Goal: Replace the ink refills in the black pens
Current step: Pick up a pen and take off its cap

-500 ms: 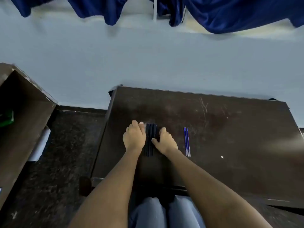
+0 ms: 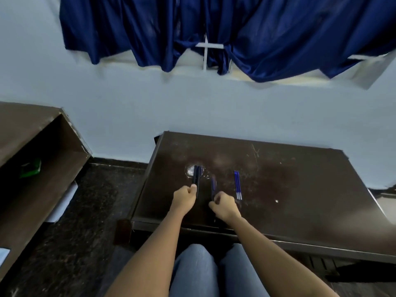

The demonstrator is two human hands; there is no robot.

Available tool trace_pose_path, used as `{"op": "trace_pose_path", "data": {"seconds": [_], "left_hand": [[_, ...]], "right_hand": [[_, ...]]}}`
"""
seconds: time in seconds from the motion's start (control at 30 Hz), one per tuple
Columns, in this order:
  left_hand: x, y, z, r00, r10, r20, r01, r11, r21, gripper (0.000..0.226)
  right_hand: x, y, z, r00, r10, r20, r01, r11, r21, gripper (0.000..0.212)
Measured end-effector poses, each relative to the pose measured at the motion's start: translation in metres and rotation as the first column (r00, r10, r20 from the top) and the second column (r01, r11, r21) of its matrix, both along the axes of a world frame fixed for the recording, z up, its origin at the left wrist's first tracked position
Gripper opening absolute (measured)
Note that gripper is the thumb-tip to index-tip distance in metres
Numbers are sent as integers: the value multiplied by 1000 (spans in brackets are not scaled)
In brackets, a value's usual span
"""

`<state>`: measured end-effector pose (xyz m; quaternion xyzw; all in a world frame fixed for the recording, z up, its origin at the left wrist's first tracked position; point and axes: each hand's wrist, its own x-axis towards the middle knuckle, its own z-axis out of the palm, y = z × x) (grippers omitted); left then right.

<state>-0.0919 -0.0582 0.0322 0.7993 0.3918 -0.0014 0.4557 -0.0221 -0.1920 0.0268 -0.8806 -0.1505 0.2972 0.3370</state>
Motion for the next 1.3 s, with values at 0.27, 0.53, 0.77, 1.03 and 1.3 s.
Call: {"op": "trace_pose_path", "data": {"seconds": [0.27,0.53,0.77,1.03,1.3], "left_hand": [[-4,-38,39,978,184,96,-136,917,-376,27],[-32,-48,50,998,-10,69,34,936,-351,28],[-39,-58,35,982,-189,17,186,941,-282,35],[-32,-51,19,981,-191,-20,188,977,-97,30],[-22,-34,-7,982,-186,4,186,979,-88,26]], "right_hand": [[-25,-13,34,983,116,-142,-70,952,299,7],[-23,-20,45,948,-163,-272,274,852,446,26],[-18,-13,26,911,-208,-356,337,873,353,17],[-6,4,11,886,-214,-410,361,875,322,12],[12,27,-4,919,-148,-364,262,921,289,21]]}}
